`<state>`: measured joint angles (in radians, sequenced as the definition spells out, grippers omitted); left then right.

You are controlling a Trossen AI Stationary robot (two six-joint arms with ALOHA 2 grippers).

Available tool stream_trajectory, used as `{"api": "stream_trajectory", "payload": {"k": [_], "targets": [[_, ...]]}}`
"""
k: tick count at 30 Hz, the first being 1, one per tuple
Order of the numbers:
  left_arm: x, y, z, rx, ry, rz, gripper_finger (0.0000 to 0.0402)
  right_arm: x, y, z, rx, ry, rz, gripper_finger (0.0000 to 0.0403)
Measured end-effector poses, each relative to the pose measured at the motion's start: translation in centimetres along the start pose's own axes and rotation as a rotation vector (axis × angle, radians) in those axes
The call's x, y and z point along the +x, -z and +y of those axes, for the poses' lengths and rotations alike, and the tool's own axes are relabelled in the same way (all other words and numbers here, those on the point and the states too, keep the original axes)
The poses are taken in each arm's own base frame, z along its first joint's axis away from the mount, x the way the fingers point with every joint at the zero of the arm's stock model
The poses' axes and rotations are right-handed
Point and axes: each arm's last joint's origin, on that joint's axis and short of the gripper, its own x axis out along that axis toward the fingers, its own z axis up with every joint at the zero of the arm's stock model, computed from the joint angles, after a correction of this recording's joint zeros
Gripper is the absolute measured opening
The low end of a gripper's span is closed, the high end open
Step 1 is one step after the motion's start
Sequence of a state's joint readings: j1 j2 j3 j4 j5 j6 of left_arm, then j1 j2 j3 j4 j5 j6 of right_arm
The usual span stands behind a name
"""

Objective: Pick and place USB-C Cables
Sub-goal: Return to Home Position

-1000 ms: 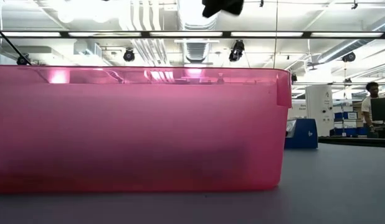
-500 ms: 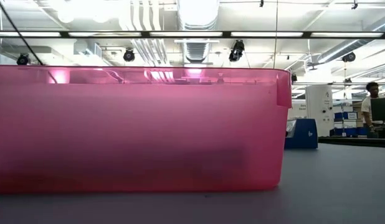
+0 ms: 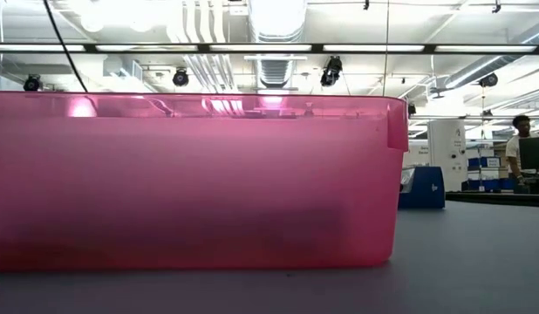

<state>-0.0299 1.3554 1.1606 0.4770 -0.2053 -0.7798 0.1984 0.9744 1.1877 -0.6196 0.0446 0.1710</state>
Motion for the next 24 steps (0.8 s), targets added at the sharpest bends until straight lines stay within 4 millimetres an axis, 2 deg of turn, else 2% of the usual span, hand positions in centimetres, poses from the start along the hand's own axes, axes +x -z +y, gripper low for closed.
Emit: {"api": "stream_trajectory", "payload": {"k": [3, 13, 24], "targets": [[0.6, 0.8, 0.5, -0.002, -0.007, 0.001, 0.0083, -0.4, 0.9, -0.2, -0.009, -0.012, -0.070, 0.0105], [0.9, 1.3, 0.9, 0.001, -0.021, 0.003, 0.0083, -1.3, 4.4, -1.0, -0.017, 0.037, -0.196, 0.0105], [0.9, 1.3, 1.0, 0.007, -0.028, 0.005, 0.0083, -2.9, 4.8, -1.3, 0.018, 0.085, -0.253, 0.0105]]}}
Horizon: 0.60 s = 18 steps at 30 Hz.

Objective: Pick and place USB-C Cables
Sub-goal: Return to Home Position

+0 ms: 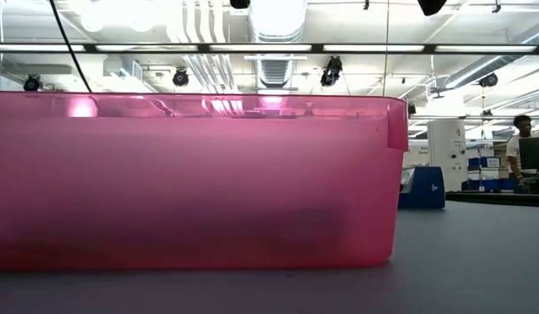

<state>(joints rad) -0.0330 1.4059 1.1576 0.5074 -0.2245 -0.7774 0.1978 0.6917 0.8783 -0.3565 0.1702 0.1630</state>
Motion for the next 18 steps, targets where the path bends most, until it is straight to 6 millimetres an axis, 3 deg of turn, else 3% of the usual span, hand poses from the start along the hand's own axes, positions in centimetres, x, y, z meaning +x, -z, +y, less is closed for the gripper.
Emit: {"api": "stream_trajectory", "payload": {"k": [3, 8, 11, 14, 18], "targets": [[0.00, 0.00, 0.00, 0.008, 0.000, 0.000, 0.0083, -0.24, -0.09, -0.17, -0.006, 0.048, -0.016, 0.0105], [-0.01, 0.29, 0.26, 0.199, -0.018, 0.035, 0.0083, -0.27, -0.10, -0.49, -0.003, 0.155, -0.029, 0.0105], [-0.02, 0.36, 0.32, 0.248, -0.021, 0.043, 0.0083, -0.28, -0.16, -0.43, 0.074, 0.137, -0.039, 0.0105], [-0.10, 0.23, 0.23, 0.252, -0.018, 0.040, 0.0083, -0.41, -0.20, -0.25, 0.055, 0.069, -0.033, 0.0105], [-0.94, -0.49, -0.24, 0.340, -0.023, 0.062, 0.0083, -0.49, -0.31, -0.60, 0.060, 0.103, -0.045, 0.0105]]}}
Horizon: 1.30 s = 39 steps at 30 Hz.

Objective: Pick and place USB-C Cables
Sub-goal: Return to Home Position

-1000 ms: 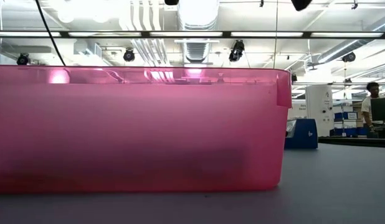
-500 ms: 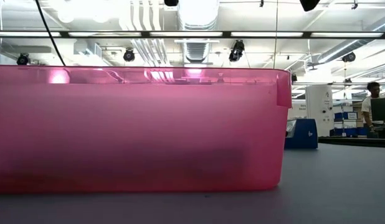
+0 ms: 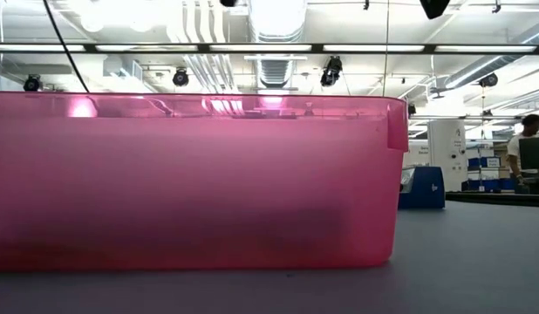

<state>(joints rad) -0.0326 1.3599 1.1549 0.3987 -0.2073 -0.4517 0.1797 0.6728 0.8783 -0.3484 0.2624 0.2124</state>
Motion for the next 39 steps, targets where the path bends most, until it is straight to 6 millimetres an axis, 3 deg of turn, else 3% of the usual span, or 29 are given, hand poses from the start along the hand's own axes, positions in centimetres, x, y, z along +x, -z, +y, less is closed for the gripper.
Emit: {"api": "stream_trajectory", "payload": {"k": [9, 11, 16, 24, 28, 32, 39], "targets": [[-4.2, -2.6, -0.3, 0.179, -0.048, 0.138, 0.0083, -0.3, 1.2, -1.5, 0.016, 0.066, -0.024, 0.0105], [-5.2, -3.0, -0.3, 0.185, -0.059, 0.163, 0.0083, -1.0, 1.4, -1.9, 0.027, 0.067, -0.075, 0.0105], [-6.4, -3.4, -0.2, 0.197, -0.080, 0.215, 0.0083, -5.1, 1.8, -2.9, 0.067, 0.052, -0.246, 0.0105], [-8.8, -2.5, 0.8, 0.264, -0.161, 0.442, 0.0083, -7.0, 1.7, -3.2, 0.167, 0.021, -0.326, 0.0105], [-9.6, -2.5, 0.9, 0.254, -0.178, 0.478, 0.0083, -7.4, 1.7, -3.3, 0.112, 0.026, -0.345, 0.0105], [-10.1, -3.0, 0.7, 0.298, -0.148, 0.465, 0.0083, -7.5, 1.7, -3.2, -0.055, 0.043, -0.365, 0.0105], [-11.2, -3.0, 1.0, 0.316, -0.139, 0.463, 0.0083, -8.7, 1.9, -3.0, -0.221, -0.093, -0.432, 0.0105]]}}
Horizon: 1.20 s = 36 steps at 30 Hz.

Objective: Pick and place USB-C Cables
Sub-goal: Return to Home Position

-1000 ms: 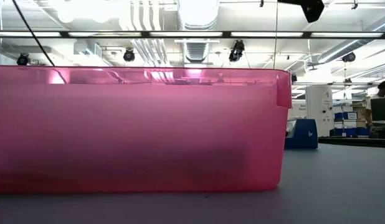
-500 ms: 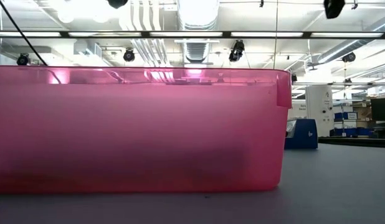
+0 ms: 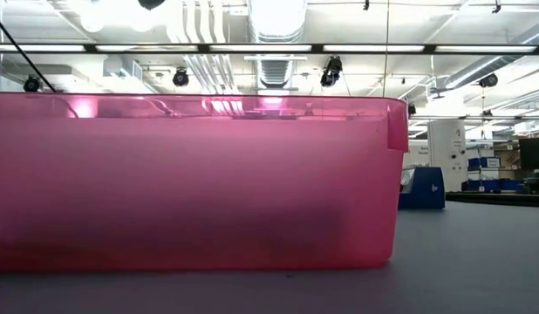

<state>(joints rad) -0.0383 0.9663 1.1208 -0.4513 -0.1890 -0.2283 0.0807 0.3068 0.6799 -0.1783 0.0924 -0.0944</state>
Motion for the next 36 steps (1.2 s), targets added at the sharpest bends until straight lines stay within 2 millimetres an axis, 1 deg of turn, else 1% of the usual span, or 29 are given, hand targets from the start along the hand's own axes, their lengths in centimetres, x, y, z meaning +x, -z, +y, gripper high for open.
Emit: {"api": "stream_trajectory", "payload": {"k": [4, 7, 13, 17, 19, 24, 29, 36], "targets": [[-0.2, 1.4, 0.4, -0.001, 0.003, -0.011, 0.0083, -0.6, 1.2, 0.1, -0.002, -0.014, -0.011, 0.0105], [-0.3, 2.6, 0.7, 0.013, 0.013, -0.055, 0.0083, -1.2, 2.1, 0.1, -0.005, -0.009, -0.056, 0.0105], [-0.6, 5.1, 1.3, 0.051, 0.041, -0.222, 0.0083, -2.2, 4.3, 0.2, -0.013, -0.002, -0.112, 0.0105], [-1.0, 6.9, 1.8, 0.053, 0.054, -0.314, 0.0083, -3.2, 5.0, 0.2, -0.011, 0.003, -0.156, 0.0105], [-1.3, 7.8, 2.1, 0.047, 0.059, -0.340, 0.0083, -3.1, 5.7, 0.3, -0.013, 0.001, -0.131, 0.0105], [-1.9, 9.8, 2.6, 0.039, 0.066, -0.379, 0.0083, -2.7, 5.7, 0.3, -0.028, 0.004, -0.125, 0.0105], [-2.1, 11.8, 3.2, 0.041, 0.065, -0.374, 0.0083, -2.6, 6.4, 0.3, -0.042, 0.021, -0.109, 0.0105], [-2.2, 14.4, 3.8, 0.063, 0.059, -0.361, 0.0083, -2.0, 8.4, 0.4, -0.062, 0.089, -0.083, 0.0105]]}}
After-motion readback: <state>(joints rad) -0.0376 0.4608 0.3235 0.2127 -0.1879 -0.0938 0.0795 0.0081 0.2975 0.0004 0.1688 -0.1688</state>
